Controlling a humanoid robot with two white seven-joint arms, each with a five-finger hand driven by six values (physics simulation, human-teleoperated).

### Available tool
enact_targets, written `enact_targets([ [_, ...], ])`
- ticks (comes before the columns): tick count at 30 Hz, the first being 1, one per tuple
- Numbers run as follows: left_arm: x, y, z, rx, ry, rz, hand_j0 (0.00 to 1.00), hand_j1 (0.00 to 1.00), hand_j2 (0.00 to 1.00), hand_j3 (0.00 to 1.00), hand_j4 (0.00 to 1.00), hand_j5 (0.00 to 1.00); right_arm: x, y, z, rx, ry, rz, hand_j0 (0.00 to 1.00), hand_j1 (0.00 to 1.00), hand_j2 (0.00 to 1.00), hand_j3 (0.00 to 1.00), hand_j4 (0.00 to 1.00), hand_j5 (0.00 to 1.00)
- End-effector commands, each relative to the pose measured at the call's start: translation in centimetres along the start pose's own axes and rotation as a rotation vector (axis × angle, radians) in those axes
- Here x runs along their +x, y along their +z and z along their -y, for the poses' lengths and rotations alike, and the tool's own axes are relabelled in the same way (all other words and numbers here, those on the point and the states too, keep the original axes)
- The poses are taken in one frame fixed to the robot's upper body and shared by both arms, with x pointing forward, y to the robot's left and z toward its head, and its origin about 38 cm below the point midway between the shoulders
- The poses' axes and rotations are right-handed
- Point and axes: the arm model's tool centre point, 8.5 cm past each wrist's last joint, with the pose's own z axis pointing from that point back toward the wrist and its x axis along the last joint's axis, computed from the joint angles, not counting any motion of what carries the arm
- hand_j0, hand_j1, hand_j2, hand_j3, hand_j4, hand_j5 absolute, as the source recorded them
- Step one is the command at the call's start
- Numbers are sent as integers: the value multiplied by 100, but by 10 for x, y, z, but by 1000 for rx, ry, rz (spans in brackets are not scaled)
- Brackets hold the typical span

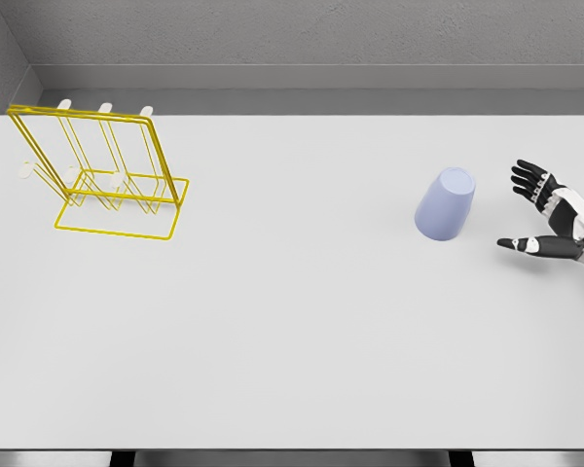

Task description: Place the cup on the cup holder with both arms

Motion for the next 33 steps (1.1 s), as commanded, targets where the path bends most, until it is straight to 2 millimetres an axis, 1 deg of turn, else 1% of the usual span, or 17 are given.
enact_targets([
  [1,6,10,29,-53,69,-3,100,100,100,100,100,100,1,1,2,-3,-2,2,100,100,100,100,100,100],
  [2,4,14,35,-70,78,-15,100,100,100,100,100,100,0,1,0,-1,-4,1,100,100,100,100,100,100],
  [3,3,23,50,-110,109,-37,100,100,100,100,100,100,1,0,1,-4,-4,5,100,100,100,100,100,100],
  [5,0,37,68,-165,139,-68,100,100,100,100,100,100,1,2,1,-2,9,13,100,100,100,100,100,100],
  [7,-3,51,79,-199,158,-103,100,100,100,100,100,100,4,3,-1,3,37,51,100,100,100,100,100,100],
  [9,-7,73,84,-227,170,-158,100,100,100,100,100,100,4,0,-3,15,38,49,100,100,100,100,100,100],
  [11,-8,93,103,-287,209,-202,100,100,100,100,100,100,6,0,-4,16,43,60,100,100,100,100,100,100],
  [14,-7,109,120,-348,244,-231,100,100,100,100,100,100,6,0,-4,14,48,68,100,100,100,100,100,100],
  [15,-5,122,133,-425,272,-247,100,100,100,100,100,100,7,1,-4,14,56,79,100,100,100,100,100,100],
  [18,0,151,151,-528,309,-289,100,100,100,100,100,100,6,3,-3,16,66,79,100,100,100,100,100,100],
  [19,1,166,150,-550,305,-318,100,100,100,100,100,100,5,4,-2,13,65,73,100,100,100,100,100,100],
  [21,2,177,147,-593,279,-321,100,100,100,100,100,100,5,5,-2,15,66,72,100,100,100,100,100,100],
  [25,9,217,147,-719,280,-376,100,100,100,100,100,100,5,5,-2,17,68,70,100,100,100,100,100,100],
  [29,15,231,154,-855,316,-379,100,100,100,100,100,100,6,7,1,16,75,65,100,100,100,100,100,100],
  [30,15,233,153,-857,317,-387,100,100,100,100,100,100,6,7,1,16,76,66,100,100,100,100,100,100],
  [31,17,247,151,-859,329,-426,100,100,100,100,100,100,6,7,1,16,76,66,100,100,100,100,100,100],
  [33,18,254,150,-856,336,-447,100,100,100,100,100,100,5,7,1,16,73,64,100,100,100,100,100,100],
])
